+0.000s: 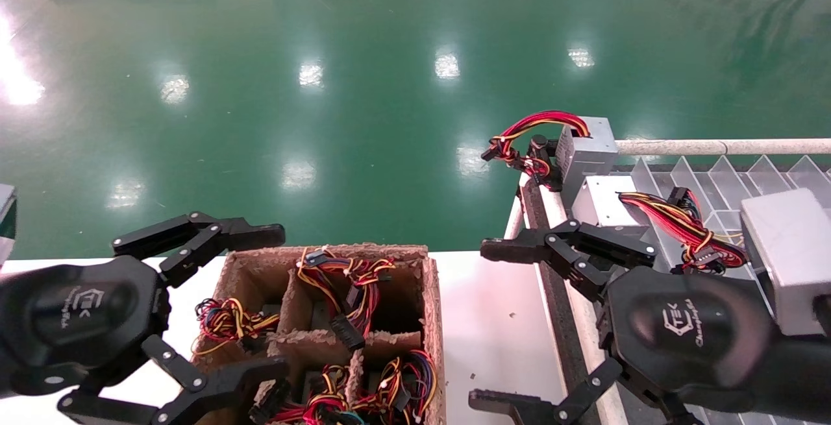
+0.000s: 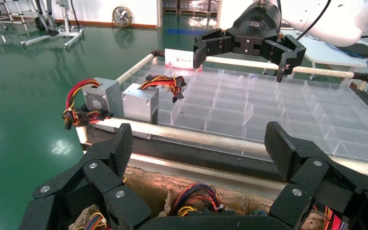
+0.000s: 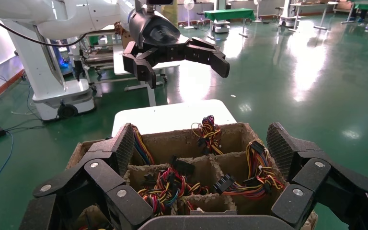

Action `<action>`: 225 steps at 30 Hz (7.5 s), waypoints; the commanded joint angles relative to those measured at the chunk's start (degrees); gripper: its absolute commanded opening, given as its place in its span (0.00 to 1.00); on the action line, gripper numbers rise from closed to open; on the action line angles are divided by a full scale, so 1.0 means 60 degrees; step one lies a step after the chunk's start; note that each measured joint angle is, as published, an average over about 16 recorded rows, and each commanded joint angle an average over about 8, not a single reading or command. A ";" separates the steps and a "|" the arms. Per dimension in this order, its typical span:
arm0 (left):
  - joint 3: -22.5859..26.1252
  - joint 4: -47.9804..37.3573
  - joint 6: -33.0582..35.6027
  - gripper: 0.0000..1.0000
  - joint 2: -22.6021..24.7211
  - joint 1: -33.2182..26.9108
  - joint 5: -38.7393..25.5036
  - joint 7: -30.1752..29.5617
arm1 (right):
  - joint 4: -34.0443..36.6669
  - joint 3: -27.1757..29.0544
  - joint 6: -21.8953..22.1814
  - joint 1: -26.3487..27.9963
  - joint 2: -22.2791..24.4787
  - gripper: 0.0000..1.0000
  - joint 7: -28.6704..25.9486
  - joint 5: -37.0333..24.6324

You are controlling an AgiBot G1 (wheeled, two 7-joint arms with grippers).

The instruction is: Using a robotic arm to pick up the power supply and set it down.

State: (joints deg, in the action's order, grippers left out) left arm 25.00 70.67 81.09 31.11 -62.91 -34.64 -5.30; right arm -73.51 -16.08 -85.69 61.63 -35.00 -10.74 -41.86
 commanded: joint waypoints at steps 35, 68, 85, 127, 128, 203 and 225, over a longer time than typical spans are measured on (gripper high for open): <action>0.0000 0.0000 0.0000 0.00 0.0000 0.0000 0.0000 0.0000 | -0.0008 -0.0083 0.0000 0.0007 -0.0058 1.00 -0.0020 -0.0106; 0.0000 0.0000 0.0000 0.00 0.0000 0.0000 0.0000 0.0000 | 0.1224 -0.2724 -0.0517 0.0727 -0.2550 0.00 -0.0087 -0.3050; 0.0000 0.0000 0.0000 0.00 0.0000 0.0000 0.0000 0.0000 | 0.1333 -0.3076 -0.0462 0.0825 -0.2521 0.00 -0.0056 -0.3244; 0.0001 0.0000 0.0000 0.00 0.0000 0.0000 0.0000 0.0000 | 0.2447 -0.2567 -0.0867 0.0110 -0.2040 0.00 0.0625 -0.0208; 0.0001 0.0000 0.0000 0.00 0.0000 0.0000 0.0000 0.0000 | 0.2448 -0.2595 -0.0881 0.0087 -0.2003 0.00 0.0669 -0.0025; 0.0001 0.0000 0.0000 0.00 0.0000 0.0000 0.0000 0.0001 | 0.3452 -0.3052 -0.0968 -0.3148 0.2477 0.00 0.3148 0.8947; 0.0001 0.0000 0.0000 0.00 0.0000 0.0000 0.0000 0.0001 | 0.5449 -0.2276 -0.0875 -0.4153 0.2169 0.00 0.2758 0.9699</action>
State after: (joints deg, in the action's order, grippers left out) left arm 25.01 70.67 81.09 31.11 -62.91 -34.64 -5.29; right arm -40.77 -29.97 -90.92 37.24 -22.22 5.73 15.93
